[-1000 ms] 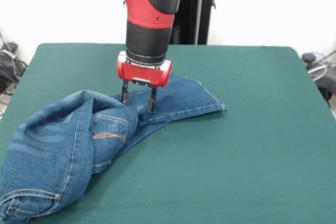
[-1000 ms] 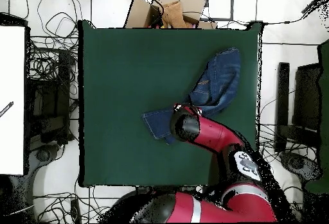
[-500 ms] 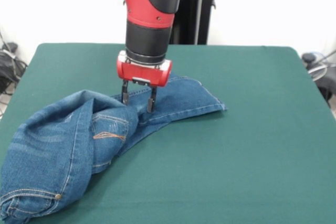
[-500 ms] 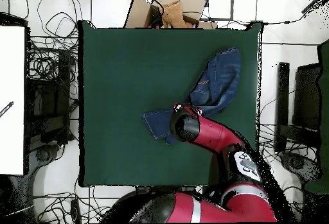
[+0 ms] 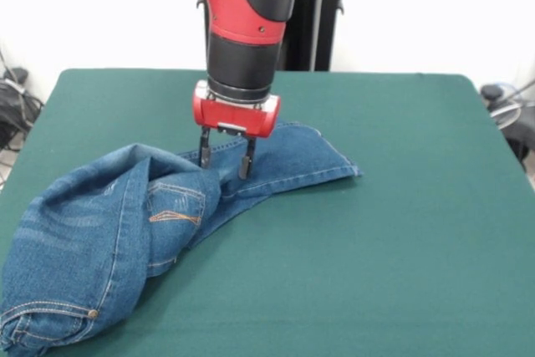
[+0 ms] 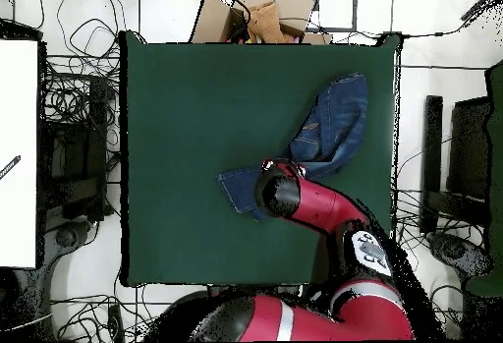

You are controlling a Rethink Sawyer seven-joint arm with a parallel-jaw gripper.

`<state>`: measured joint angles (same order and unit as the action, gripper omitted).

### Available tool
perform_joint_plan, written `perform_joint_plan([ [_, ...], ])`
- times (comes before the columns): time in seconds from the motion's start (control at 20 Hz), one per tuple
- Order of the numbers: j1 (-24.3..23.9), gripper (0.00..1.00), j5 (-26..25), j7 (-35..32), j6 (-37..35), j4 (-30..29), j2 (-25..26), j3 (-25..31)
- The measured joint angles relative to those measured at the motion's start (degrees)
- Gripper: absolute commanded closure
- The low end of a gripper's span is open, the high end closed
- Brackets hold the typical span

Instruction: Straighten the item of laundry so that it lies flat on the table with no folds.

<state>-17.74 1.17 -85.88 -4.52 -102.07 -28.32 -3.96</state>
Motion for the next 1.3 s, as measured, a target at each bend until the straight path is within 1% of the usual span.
perform_joint_plan([
  [0.4,1.2,0.00,0.0,0.0,1.9,-0.2,0.1,-0.3],
  [1.25,-0.3,0.00,0.0,0.0,2.1,-0.3,0.1,-0.3],
  [1.3,-0.3,1.00,0.0,0.0,2.1,-0.3,0.1,-0.3],
])
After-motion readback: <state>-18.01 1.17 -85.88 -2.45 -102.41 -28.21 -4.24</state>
